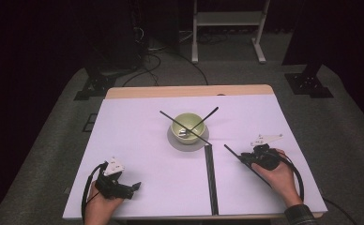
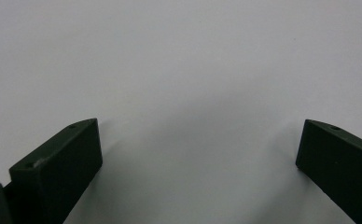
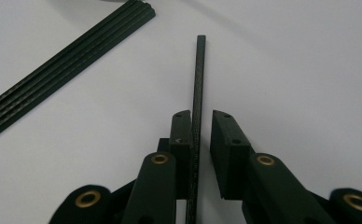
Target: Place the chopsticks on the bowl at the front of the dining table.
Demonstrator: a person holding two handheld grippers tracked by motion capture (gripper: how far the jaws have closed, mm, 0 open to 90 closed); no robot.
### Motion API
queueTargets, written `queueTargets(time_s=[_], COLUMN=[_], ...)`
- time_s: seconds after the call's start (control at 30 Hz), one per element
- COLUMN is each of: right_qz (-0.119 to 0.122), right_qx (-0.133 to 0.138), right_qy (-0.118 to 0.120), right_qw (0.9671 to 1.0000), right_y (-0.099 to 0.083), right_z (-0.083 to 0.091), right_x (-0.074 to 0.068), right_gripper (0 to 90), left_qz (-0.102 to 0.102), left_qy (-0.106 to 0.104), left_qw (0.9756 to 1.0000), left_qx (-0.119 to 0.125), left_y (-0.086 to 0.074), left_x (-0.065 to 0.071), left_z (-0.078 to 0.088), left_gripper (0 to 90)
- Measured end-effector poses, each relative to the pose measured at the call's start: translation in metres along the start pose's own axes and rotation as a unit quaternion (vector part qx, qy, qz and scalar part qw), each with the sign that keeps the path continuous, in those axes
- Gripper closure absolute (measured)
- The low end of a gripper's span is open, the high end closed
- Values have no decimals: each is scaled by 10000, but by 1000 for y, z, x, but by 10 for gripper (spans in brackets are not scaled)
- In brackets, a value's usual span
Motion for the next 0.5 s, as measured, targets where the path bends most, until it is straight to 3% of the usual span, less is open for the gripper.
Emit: queueTargets(time_s=[0.5], right_qz=[5], right_qx=[-49], right_qy=[18], right_qw=[10000], right_y=[-3], right_z=[-1], right_x=[0], right_gripper=[839], left_qz=[1], left_qy=[-1], left_qw=[10000], left_qx=[0], left_y=[0], left_x=[0], left_z=[0], left_gripper=[0])
Point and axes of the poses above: each handheld gripper's, and its own axes: z roughly backward along the jaws, y roughly out of its top, x roughly to its right, the point moved 1 cm from there along -z, roughly forward along the jaws, and after that the axes turned 12 degrees about -y, right-handed, at the moved point
